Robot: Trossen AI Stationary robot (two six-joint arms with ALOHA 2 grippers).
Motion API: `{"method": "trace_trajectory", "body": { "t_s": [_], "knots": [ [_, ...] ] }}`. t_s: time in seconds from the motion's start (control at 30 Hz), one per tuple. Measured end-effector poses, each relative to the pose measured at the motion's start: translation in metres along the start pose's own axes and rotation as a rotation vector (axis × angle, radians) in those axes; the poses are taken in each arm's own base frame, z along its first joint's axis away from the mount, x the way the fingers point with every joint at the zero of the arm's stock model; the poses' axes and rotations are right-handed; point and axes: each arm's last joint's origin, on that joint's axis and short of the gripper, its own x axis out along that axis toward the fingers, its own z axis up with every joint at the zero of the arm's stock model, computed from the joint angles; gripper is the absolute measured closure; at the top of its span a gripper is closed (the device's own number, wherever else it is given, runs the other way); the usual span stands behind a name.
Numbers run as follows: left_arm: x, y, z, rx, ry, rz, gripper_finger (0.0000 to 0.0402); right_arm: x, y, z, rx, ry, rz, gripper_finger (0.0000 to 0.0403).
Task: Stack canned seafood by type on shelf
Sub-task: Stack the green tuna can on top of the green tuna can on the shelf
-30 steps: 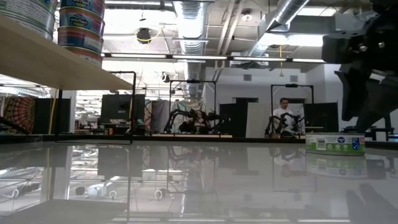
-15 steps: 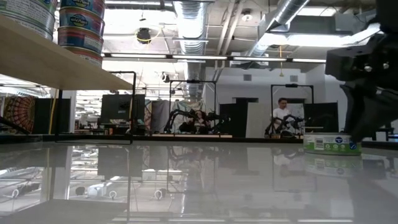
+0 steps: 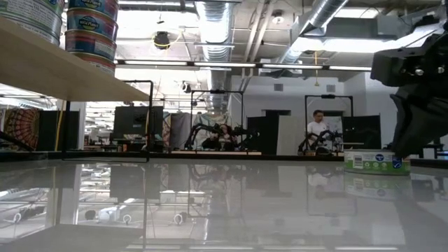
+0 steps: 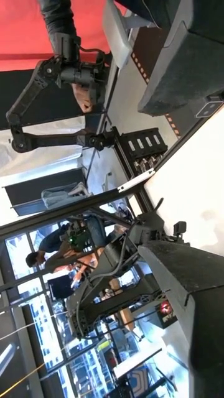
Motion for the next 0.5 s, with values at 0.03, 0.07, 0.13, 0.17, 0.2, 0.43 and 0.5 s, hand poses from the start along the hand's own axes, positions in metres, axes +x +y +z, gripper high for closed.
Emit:
{"method": "trace_trajectory", "body": {
  "t_s": [0.03,0.07,0.13,0.17,0.2,0.43,0.5],
  "knots": [
    [0.0,0.0,0.0,0.0,0.0,0.0,0.007,0.0,0.0,0.0,0.0,0.0,0.001,0.0353],
    [0.0,0.0,0.0,-0.001,0.0,0.0,0.007,0.0,0.001,0.0,-0.001,-0.001,0.002,0.0352],
    [0.0,0.0,0.0,-0.001,0.0,0.0,0.007,0.0,0.001,0.0,-0.001,-0.004,0.005,0.0355],
    [0.0,0.0,0.0,-0.001,0.0,0.0,0.007,-0.001,0.002,-0.001,-0.002,-0.007,0.006,0.0358],
    [0.0,0.0,0.0,-0.001,0.0,0.0,0.007,-0.001,0.002,-0.001,-0.002,-0.01,0.008,0.0362],
    [0.0,0.0,0.0,-0.003,0.0,-0.001,0.007,-0.002,0.013,-0.006,0.026,0.021,0.095,0.0385],
    [0.0,0.0,0.0,-0.003,0.0,-0.001,0.007,-0.005,0.014,-0.007,0.031,0.011,0.089,0.0382]
  ]
}}
